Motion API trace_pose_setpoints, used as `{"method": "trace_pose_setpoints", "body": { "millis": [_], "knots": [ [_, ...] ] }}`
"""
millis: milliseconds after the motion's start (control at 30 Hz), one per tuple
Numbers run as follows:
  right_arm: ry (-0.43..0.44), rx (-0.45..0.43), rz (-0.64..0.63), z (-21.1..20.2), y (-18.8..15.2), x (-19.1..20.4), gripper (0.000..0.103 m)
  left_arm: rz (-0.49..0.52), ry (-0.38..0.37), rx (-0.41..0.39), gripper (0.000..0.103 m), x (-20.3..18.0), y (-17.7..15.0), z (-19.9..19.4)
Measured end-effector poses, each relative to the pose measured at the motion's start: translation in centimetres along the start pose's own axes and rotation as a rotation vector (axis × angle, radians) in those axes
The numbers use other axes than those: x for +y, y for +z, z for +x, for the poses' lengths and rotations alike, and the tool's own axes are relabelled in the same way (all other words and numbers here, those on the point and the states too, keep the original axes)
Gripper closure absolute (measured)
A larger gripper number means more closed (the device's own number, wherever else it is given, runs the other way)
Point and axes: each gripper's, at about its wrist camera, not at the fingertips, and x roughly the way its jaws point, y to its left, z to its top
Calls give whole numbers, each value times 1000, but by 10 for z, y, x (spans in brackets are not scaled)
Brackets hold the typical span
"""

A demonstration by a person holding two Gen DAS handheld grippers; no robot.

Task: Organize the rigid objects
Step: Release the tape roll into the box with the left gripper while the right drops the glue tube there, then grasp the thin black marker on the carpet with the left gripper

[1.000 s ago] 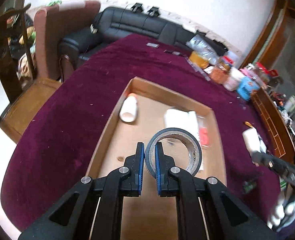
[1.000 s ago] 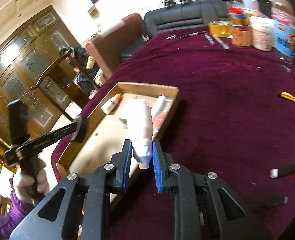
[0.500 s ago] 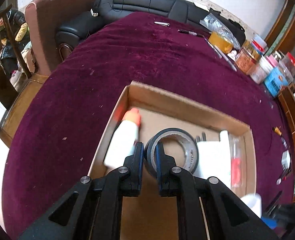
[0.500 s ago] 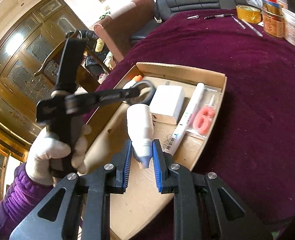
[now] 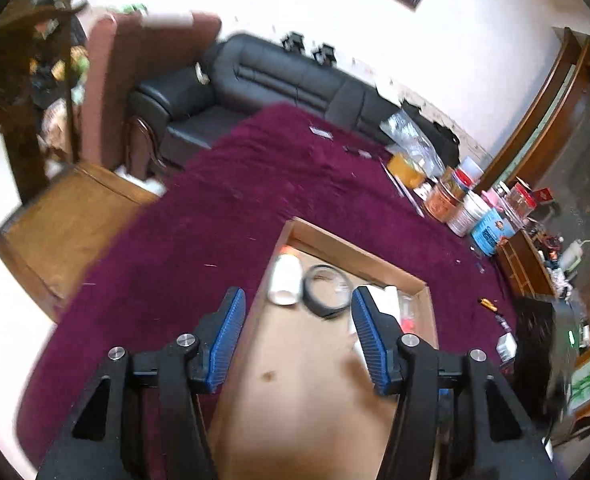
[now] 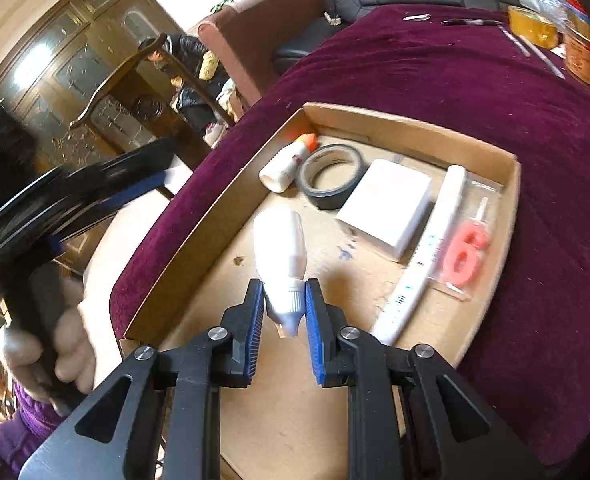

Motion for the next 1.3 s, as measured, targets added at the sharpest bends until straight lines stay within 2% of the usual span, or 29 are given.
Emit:
{"method": "trace_pose_setpoints", "body": {
  "millis": [100, 267, 367, 433, 533, 667, 900, 1033, 1100, 1300],
  "knots": [
    [-24, 21, -11, 12, 6, 7, 84, 12, 49, -40, 50, 14, -12, -22],
    [-34, 49, 53, 40, 21, 5, 81, -34, 58, -36, 50, 29, -26, -35],
    [-4, 53, 81, 42, 20, 4, 81, -40, 64, -47, 50, 28, -32, -40],
    [-14, 37, 64, 34, 17, 8, 81, -30, 75, -53, 50, 22, -36, -44],
    [-60, -4, 31, 13, 8, 12, 79, -17, 68, -51, 49, 14, -43, -50],
    [-80, -58, 40, -17, -9, 2, 67, 2, 57, -37, 47, -1, -55, -53],
    [-133, -169, 74, -82, -58, -30, 66, -12, -18, -15, 47, -36, -82, -54],
    [-148, -210, 108, -113, -81, -49, 64, 41, -29, 32, 47, -69, -94, -44],
    [-158, -226, 126, -123, -88, -57, 55, 74, -32, 40, 47, -88, -99, -42],
    [-180, -284, 216, -160, -125, -99, 54, 167, -35, 77, 47, -131, -118, -39]
  ]
}}
